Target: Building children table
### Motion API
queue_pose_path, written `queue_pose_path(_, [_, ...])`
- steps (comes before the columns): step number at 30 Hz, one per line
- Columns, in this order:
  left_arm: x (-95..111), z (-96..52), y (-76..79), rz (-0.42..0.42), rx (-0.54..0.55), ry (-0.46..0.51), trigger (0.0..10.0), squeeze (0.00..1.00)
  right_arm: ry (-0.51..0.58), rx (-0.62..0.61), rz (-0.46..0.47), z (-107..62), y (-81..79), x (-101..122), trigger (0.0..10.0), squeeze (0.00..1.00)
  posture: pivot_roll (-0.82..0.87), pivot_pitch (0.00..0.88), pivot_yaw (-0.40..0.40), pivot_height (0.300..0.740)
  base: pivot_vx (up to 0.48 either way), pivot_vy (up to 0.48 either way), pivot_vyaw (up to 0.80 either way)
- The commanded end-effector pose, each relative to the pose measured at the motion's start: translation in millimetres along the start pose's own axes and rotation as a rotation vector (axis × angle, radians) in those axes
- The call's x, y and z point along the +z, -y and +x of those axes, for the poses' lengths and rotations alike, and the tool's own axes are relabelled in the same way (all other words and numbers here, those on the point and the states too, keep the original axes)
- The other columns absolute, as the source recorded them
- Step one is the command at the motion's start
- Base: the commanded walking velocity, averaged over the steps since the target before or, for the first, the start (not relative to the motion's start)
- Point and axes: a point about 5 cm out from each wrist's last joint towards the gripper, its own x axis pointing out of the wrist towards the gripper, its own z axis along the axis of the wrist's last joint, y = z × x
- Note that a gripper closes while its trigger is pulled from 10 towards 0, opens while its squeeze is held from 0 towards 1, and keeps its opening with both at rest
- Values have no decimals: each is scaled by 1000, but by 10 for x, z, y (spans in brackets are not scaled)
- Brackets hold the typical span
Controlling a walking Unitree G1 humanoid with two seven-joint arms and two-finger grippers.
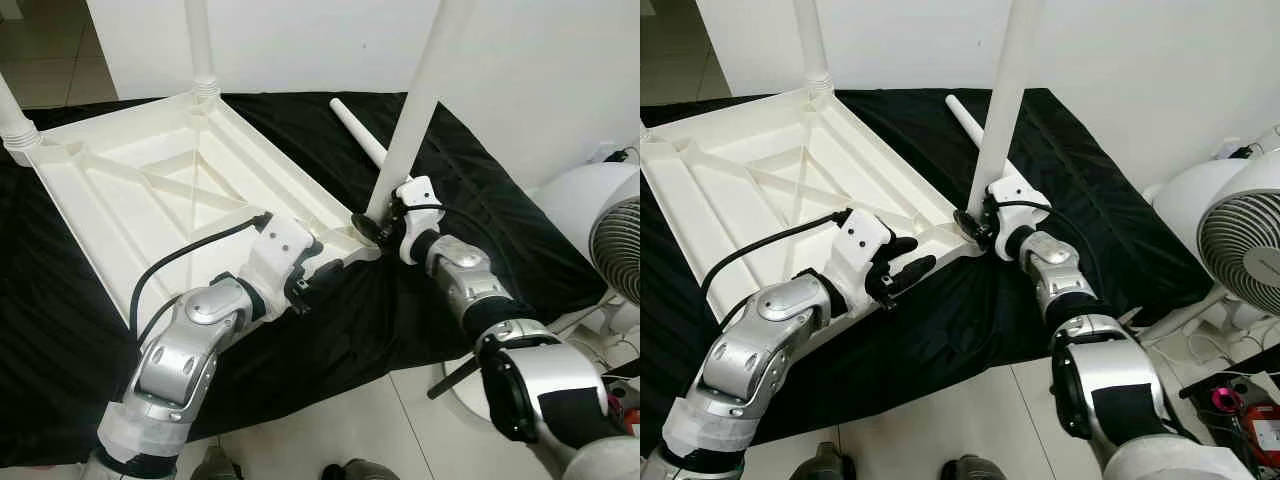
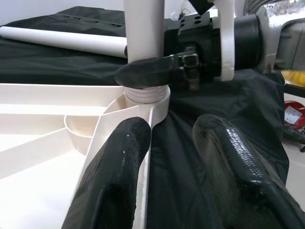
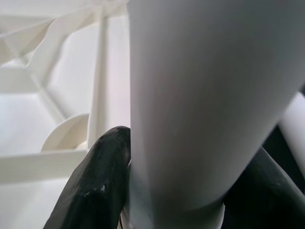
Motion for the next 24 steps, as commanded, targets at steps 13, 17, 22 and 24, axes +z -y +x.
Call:
queue_pose_path(13, [-26,-9,42,-13,36,-12,10000,0,37,-378,177,69,-401,-44,10000,0,11,72,-96,740,0,0,0])
queue_pose_path(17, [-31,-12,46,-12,34,-13,10000,0,65,-387,220,100,-546,35,10000,0,7,68,-94,740,0,0,0])
queue_pose_path(22, [-26,3,53,-10,25,-12,10000,0,98,-358,232,68,-560,68,10000,843,2,60,-91,740,0,0,0])
queue_pose_path(24, [-23,5,50,-9,24,-12,10000,0,94,-368,231,49,-550,68,10000,843,2,60,-91,740,0,0,0])
